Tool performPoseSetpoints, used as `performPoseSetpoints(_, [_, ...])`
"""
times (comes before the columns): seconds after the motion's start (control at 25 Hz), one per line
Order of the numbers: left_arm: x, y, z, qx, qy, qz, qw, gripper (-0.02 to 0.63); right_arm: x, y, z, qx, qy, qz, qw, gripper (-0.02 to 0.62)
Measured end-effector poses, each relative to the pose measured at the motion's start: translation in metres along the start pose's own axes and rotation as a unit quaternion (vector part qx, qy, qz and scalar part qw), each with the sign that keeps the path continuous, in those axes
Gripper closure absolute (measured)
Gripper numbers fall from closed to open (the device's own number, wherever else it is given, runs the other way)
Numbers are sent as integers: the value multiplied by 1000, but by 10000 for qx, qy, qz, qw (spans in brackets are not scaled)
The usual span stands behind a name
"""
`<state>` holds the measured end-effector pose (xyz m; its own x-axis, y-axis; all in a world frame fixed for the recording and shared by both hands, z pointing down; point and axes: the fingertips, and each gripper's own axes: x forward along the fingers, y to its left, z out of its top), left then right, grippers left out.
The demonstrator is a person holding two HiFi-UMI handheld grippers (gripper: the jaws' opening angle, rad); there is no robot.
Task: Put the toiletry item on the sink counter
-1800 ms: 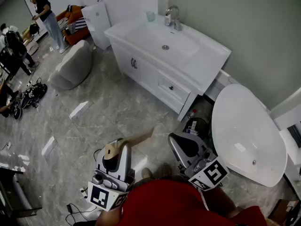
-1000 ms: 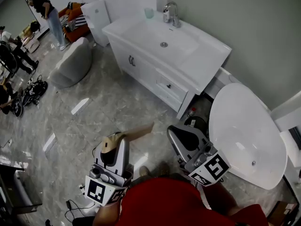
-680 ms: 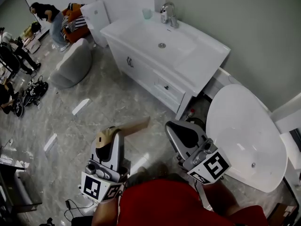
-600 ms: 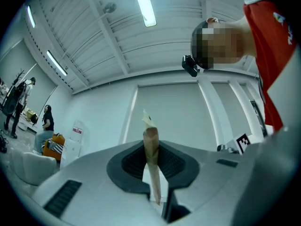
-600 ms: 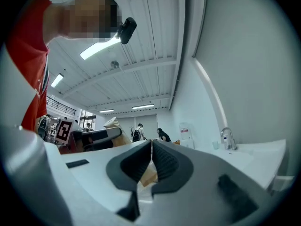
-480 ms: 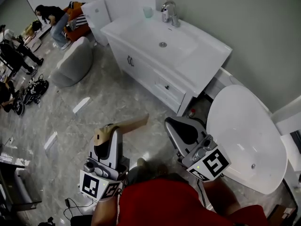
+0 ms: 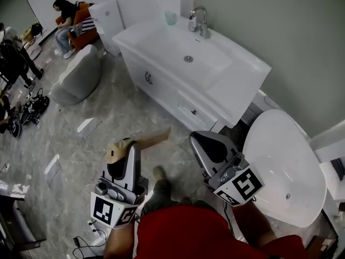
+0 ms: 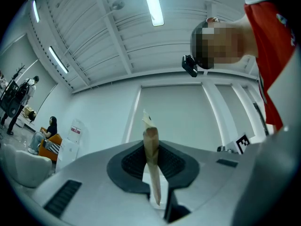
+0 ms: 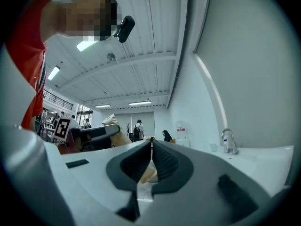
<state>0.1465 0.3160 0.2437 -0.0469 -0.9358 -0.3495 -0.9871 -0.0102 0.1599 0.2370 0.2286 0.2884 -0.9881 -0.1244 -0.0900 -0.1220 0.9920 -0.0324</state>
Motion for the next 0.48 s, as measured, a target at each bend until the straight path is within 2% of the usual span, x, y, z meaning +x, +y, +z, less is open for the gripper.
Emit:
performPoseSetpoints(0.16, [25, 51, -8, 78, 127, -49, 9999, 548, 49, -19, -2, -25, 59, -91, 9999, 566])
performPoseSetpoints(0.48, [75, 149, -3, 92, 92, -281, 9995, 548, 151, -53, -10, -55, 148, -347, 9993, 566])
